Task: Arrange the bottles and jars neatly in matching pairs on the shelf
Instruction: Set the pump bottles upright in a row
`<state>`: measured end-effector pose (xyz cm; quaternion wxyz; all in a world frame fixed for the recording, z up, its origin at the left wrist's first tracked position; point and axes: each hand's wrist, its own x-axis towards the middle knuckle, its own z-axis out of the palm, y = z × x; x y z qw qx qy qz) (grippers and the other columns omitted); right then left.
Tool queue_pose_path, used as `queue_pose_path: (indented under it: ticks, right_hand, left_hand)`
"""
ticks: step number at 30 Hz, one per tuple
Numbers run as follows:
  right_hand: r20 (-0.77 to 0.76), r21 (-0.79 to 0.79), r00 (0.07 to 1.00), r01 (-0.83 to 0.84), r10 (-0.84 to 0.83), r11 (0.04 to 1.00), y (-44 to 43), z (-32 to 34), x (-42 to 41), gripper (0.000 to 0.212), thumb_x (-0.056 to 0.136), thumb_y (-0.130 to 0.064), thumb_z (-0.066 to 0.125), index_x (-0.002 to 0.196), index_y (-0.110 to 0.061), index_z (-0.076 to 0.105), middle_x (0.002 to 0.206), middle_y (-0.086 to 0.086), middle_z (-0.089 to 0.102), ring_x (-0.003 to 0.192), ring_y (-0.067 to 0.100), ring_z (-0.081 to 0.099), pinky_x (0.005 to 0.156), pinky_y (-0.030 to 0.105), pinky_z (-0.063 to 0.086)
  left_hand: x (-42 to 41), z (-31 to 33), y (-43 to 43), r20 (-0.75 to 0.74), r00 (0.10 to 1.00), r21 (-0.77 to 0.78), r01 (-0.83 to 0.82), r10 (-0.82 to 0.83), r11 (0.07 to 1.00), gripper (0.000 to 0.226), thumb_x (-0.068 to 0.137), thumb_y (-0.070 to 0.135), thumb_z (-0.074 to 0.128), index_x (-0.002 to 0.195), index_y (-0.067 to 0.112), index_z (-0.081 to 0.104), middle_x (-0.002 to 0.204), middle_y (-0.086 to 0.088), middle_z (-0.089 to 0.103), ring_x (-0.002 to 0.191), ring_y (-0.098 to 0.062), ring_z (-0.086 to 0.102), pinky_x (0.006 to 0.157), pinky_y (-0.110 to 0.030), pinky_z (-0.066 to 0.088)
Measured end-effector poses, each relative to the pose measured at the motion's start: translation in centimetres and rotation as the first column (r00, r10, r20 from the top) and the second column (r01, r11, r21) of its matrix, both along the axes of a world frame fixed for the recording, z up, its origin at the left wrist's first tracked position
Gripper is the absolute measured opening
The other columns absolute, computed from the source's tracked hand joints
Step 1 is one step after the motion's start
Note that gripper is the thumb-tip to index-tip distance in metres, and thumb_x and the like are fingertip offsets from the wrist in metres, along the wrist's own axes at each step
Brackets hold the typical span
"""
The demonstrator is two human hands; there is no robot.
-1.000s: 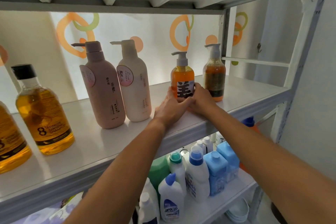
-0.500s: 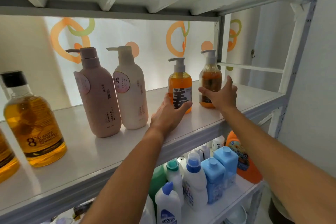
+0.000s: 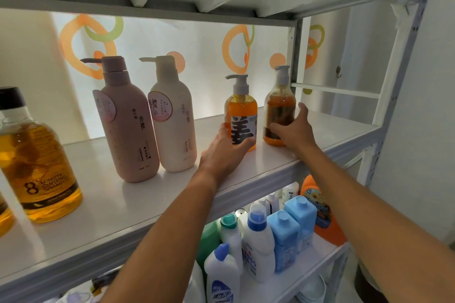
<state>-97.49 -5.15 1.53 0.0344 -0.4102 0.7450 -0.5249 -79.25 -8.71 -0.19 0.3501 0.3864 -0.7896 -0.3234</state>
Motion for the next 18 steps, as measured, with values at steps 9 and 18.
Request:
queue_pose_path:
  ticks: [9, 18]
  right_hand:
    - [-0.052, -0.036, 0.997, 0.046, -0.048, 0.998, -0.23, 0.01, 0.31, 0.110, 0.075, -0.044, 0.076, 0.151, -0.027, 0.000, 0.152, 0.014, 0.029, 0.135, 0.037, 0.037, 0.105, 0.049, 0.039]
    - [-0.035, -0.023, 0.999, 0.005, -0.006, 1.000, -0.18, -0.15, 0.06, 0.105, 0.075, -0.045, 0.076, 0.151, -0.024, 0.007, 0.151, 0.012, 0.031, 0.135, 0.034, 0.037, 0.105, 0.046, 0.038]
  left_hand:
    - [0.06, -0.07, 0.06, 0.001, 1.000, -0.003, -0.012, 0.012, 1.000, 0.070, 0.087, 0.063, 0.053, 0.144, 0.036, 0.024, 0.142, 0.004, 0.049, 0.125, -0.024, 0.052, 0.103, -0.049, 0.044]
    - [0.21, -0.02, 0.18, 0.001, 1.000, -0.005, -0.015, 0.015, 1.000, 0.070, 0.088, 0.058, 0.055, 0.146, 0.034, 0.022, 0.143, 0.004, 0.049, 0.126, -0.024, 0.051, 0.101, -0.045, 0.044]
